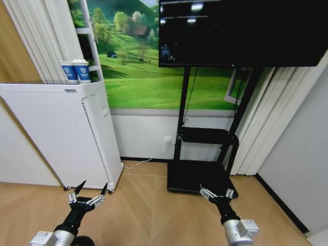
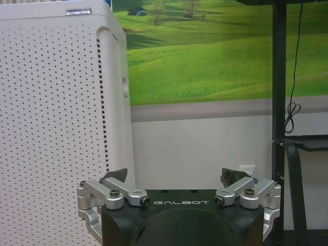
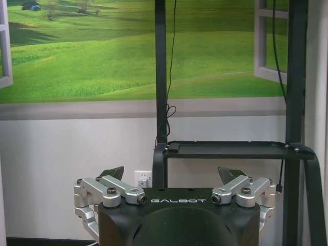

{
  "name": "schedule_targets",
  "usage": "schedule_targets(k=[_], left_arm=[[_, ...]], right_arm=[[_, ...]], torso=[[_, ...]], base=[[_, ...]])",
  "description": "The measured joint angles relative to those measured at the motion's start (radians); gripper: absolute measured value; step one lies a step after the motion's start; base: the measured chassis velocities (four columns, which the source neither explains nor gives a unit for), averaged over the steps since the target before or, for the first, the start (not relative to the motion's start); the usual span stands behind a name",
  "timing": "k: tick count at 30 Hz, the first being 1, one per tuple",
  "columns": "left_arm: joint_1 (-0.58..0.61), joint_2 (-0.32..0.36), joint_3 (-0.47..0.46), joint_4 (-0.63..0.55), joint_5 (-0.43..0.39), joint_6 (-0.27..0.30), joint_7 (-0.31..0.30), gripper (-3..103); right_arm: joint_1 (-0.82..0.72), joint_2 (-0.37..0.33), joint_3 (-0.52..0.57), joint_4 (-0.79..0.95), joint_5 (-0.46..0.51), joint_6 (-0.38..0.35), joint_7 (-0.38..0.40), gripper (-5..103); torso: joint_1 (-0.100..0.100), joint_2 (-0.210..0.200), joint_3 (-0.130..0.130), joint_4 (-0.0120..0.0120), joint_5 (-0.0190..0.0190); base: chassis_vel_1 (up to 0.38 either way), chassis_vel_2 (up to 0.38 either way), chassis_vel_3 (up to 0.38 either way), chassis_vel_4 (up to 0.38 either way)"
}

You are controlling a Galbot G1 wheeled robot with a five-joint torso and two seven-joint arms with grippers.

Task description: Pick up the trash bin and place the garbage on the floor into it.

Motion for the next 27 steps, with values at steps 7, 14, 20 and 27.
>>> schedule_targets(k=[7,14,20,27], left_arm=[[0.000,0.000,0.000,0.000,0.000,0.000,0.000,100],[0.000,0.000,0.000,0.000,0.000,0.000,0.000,100],[0.000,0.000,0.000,0.000,0.000,0.000,0.000,100],[0.000,0.000,0.000,0.000,0.000,0.000,0.000,100]], right_arm=[[0.000,0.000,0.000,0.000,0.000,0.000,0.000,100],[0.000,0.000,0.000,0.000,0.000,0.000,0.000,100],[0.000,0.000,0.000,0.000,0.000,0.000,0.000,100],[0.000,0.000,0.000,0.000,0.000,0.000,0.000,100]], torso=[[0.008,0.020,0.013,-0.0001,0.0000],[0.020,0.051,0.031,0.0001,0.0000],[0.029,0.076,0.047,0.0000,0.0000],[0.040,0.102,0.062,-0.0002,0.0000]], base=[[0.000,0.000,0.000,0.000],[0.000,0.000,0.000,0.000],[-0.024,-0.030,-0.027,-0.025],[-0.071,-0.078,-0.079,-0.066]])
